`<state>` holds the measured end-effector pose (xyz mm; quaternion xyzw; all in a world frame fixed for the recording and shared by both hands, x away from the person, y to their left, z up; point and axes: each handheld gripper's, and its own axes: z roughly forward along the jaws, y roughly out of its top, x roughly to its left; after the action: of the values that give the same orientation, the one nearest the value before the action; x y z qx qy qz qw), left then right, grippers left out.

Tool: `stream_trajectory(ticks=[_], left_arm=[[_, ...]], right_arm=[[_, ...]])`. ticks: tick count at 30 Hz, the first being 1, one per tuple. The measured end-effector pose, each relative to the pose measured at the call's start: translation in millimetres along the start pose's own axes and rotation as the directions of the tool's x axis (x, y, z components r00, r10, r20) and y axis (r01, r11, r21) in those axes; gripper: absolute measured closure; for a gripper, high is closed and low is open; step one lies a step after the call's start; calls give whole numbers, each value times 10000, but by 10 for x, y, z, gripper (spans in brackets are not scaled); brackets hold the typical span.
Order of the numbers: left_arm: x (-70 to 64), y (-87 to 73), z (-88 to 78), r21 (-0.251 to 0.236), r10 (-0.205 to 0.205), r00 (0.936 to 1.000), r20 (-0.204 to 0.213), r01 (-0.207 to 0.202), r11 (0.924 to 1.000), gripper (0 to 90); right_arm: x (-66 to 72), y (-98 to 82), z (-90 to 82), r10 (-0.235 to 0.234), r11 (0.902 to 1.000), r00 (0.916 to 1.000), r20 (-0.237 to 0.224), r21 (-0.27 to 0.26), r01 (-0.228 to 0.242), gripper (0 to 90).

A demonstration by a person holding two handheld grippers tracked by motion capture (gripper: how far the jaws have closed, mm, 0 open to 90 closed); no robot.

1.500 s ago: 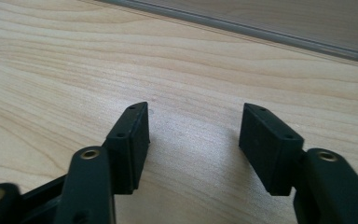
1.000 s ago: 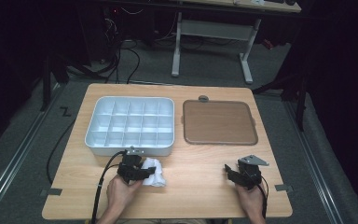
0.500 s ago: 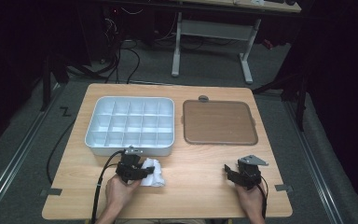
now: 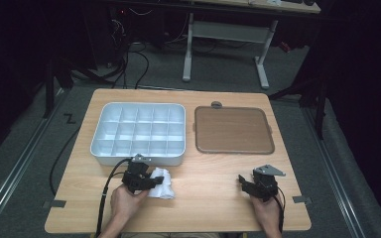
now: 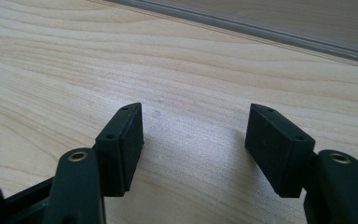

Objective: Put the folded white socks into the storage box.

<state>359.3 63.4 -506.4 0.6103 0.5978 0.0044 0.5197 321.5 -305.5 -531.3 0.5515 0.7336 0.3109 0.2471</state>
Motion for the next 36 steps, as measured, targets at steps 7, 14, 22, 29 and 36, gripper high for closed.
stream_trajectory(ticks=[7, 14, 22, 29, 36], left_arm=[[-27, 0, -55, -104, 51, 9999, 121, -50, 9999, 690], [-38, 28, -149, -180, 47, 9996, 274, -42, 9998, 689], [-30, 52, -230, -285, -38, 9992, 390, 49, 9996, 689], [-8, 87, -299, -402, -251, 9981, 565, 274, 9988, 689], [35, 134, -398, -537, -399, 9969, 676, 435, 9976, 689]], right_arm=[[0, 0, 0, 1, 10000, 10000, -5, -1, -1, 375], [1, 0, 0, -13, 10000, 10000, -16, 5, 13, 371], [1, 0, 0, -13, 10000, 10000, -18, 6, 13, 371], [1, 0, 0, -12, 10000, 10000, -19, 8, 12, 370], [2, 0, 0, -10, 10000, 10000, -16, 7, 10, 370]])
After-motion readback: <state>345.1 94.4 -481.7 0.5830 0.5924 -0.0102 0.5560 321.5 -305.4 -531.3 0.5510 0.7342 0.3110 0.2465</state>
